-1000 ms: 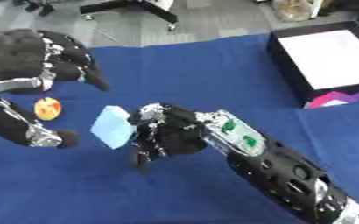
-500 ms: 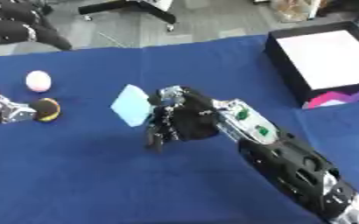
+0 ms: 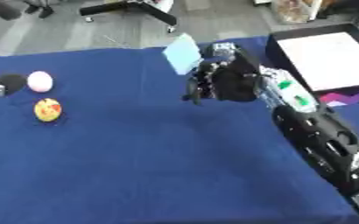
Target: Pick up the objects with one hand, pass them to the other hand, and then place them into the box on the other side of the table.
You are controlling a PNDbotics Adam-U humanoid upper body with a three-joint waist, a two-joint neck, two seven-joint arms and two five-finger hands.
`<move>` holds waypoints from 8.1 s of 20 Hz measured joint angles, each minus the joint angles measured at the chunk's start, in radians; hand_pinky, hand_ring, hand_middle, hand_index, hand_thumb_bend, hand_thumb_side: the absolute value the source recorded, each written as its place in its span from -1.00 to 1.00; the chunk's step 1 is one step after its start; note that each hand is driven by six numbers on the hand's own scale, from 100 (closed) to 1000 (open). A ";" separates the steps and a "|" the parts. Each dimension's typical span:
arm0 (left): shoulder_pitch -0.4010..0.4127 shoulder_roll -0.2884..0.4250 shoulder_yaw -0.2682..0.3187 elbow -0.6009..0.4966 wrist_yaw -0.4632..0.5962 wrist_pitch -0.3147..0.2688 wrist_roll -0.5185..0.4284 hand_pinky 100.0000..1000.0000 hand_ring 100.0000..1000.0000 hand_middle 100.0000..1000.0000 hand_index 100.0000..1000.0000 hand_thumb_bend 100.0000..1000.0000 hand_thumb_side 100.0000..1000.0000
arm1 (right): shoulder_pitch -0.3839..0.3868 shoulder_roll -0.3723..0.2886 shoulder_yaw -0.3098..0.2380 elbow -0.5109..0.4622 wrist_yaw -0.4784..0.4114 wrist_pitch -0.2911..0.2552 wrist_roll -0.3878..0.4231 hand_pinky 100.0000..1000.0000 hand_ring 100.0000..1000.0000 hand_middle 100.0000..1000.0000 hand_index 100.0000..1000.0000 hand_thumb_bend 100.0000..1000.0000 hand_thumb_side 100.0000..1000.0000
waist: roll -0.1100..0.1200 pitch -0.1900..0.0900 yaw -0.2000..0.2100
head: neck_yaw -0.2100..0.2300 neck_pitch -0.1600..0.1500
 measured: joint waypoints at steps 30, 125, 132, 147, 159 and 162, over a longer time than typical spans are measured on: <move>0.145 -0.053 0.078 -0.007 -0.010 0.042 0.008 0.60 0.22 0.14 0.54 -0.45 -0.64 | -0.072 -0.304 -0.297 0.655 1.096 -0.553 -0.825 1.00 0.35 0.45 1.00 -1.00 -0.75 | -0.024 -0.001 0.022 | 0.007 0.000; 0.171 -0.054 0.079 -0.005 -0.028 0.038 0.008 0.61 0.23 0.14 0.54 -0.60 -0.61 | -0.064 -0.341 -0.284 0.564 1.931 -0.815 -1.190 0.69 0.61 0.89 1.00 -1.00 -0.73 | -0.028 -0.004 0.018 | 0.000 -0.008; 0.172 -0.054 0.079 -0.005 -0.028 0.037 0.008 0.61 0.22 0.14 0.54 -0.61 -0.60 | -0.064 -0.340 -0.283 0.564 1.848 -0.882 -1.157 0.84 0.66 0.95 1.00 -1.00 -0.77 | -0.028 -0.004 0.018 | 0.000 -0.008; 0.178 -0.052 0.079 0.013 -0.045 0.034 0.000 0.61 0.24 0.15 0.54 -0.60 -0.55 | -0.031 -0.341 -0.256 0.431 1.638 -0.984 -1.047 0.83 0.56 0.84 1.00 -1.00 -0.78 | -0.029 -0.004 0.015 | 0.004 -0.007; 0.131 0.014 0.047 0.129 -0.120 0.025 0.000 0.61 0.25 0.15 0.53 -0.44 -0.56 | 0.177 -0.358 -0.098 -0.184 1.056 -1.075 -0.845 0.66 0.34 0.57 0.92 -1.00 -0.68 | -0.014 0.000 -0.007 | 0.061 0.003; 0.102 0.035 0.022 0.170 -0.136 0.020 -0.002 0.60 0.24 0.14 0.52 -0.40 -0.58 | 0.210 -0.344 -0.072 -0.311 0.925 -1.051 -0.767 0.74 0.29 0.53 0.80 -1.00 -0.61 | -0.006 0.000 -0.013 | 0.077 0.003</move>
